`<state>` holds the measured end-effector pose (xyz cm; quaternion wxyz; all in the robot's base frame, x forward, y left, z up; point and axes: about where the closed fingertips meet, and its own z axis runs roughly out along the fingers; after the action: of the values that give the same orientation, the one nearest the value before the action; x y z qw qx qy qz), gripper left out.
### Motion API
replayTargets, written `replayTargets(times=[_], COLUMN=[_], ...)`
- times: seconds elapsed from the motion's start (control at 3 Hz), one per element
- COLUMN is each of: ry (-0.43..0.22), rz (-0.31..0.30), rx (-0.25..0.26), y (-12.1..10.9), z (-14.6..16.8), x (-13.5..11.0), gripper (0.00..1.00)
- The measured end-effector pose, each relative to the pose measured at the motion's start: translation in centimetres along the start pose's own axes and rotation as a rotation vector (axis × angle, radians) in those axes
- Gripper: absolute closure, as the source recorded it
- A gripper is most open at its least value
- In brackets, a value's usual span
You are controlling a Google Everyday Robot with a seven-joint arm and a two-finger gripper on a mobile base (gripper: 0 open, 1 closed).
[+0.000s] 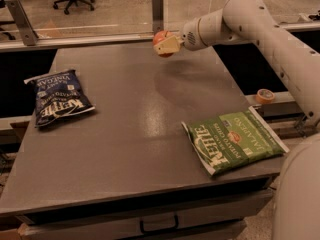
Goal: Move apple near green jalapeno chip bag
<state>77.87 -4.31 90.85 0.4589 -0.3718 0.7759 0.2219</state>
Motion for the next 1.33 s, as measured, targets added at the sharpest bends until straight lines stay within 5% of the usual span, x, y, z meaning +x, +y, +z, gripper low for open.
replayTargets(times=[0.33, 1.33], ry=[-0.017, 0.018], rz=[-0.035, -0.112], rx=[-0.042, -0.118], y=[2.4, 5.5], z=[-4.2, -6.9], x=[0.7, 1.9], gripper=[1.00, 1.00])
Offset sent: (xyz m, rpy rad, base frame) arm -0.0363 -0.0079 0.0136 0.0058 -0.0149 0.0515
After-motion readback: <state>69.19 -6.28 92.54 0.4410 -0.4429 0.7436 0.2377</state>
